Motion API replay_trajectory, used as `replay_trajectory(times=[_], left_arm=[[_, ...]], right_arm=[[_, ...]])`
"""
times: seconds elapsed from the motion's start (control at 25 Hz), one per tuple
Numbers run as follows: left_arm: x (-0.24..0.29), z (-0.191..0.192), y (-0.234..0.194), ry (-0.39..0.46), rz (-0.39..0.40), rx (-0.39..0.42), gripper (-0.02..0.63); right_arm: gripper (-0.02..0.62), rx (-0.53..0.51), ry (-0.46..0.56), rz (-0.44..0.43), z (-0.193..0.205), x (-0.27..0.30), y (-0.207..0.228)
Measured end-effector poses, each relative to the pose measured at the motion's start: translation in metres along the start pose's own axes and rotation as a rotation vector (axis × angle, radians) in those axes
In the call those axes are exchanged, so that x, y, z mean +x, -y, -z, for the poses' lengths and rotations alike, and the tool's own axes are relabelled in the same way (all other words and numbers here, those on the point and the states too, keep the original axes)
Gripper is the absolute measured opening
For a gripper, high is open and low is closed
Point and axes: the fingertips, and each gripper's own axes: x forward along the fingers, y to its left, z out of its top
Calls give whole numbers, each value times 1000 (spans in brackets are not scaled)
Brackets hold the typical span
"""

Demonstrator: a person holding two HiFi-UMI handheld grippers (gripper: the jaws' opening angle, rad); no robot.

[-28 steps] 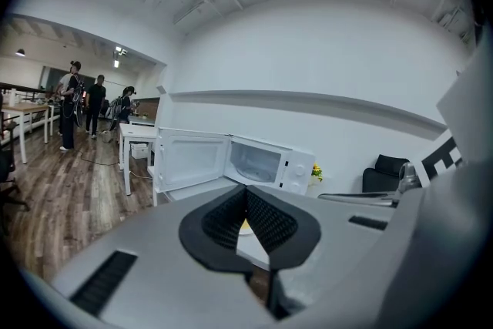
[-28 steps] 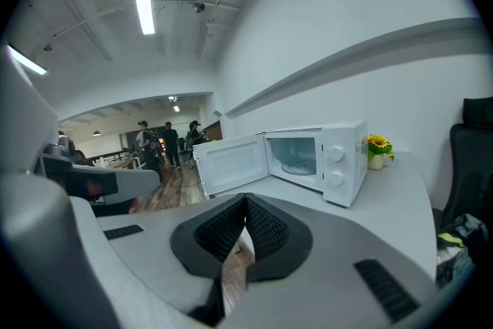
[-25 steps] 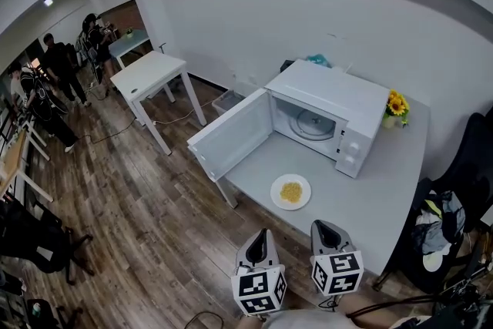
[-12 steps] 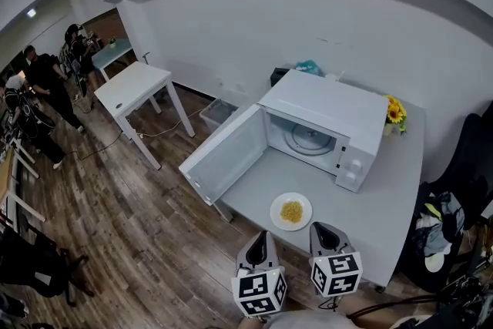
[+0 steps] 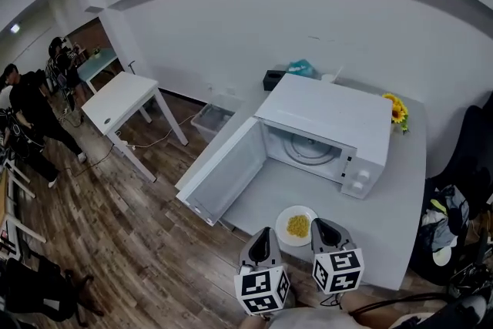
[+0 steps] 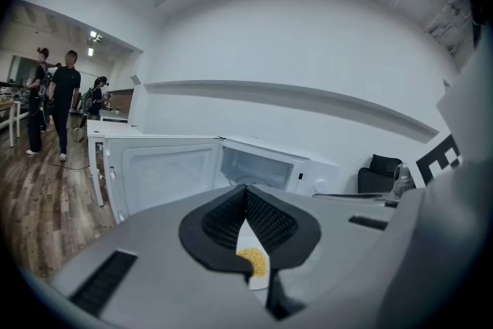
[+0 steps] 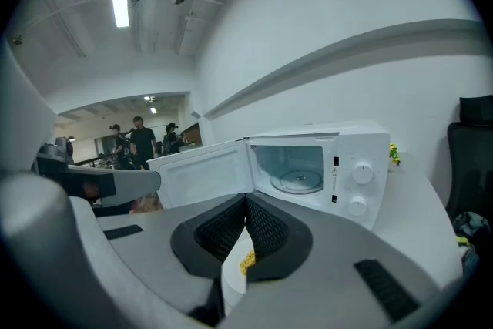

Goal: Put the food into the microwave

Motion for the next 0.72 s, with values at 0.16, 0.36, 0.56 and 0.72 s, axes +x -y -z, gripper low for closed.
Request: replay_trajectory(times=[0.16,0.36,0.56,0.72], left_arm=[[22,-6,-11,-11,25,9,2],[50,-14,-26,-19,49,15,2],[75,-25,-41,-21,69,18,2],[91,-30,-49,-27,91,20,2]], right_arm=[[14,10,1,23,-7,23,3],[14,15,3,44,-15,51,4],[14,18,6,67,-25,76,6],[14,22,6,91,-30,90,7]])
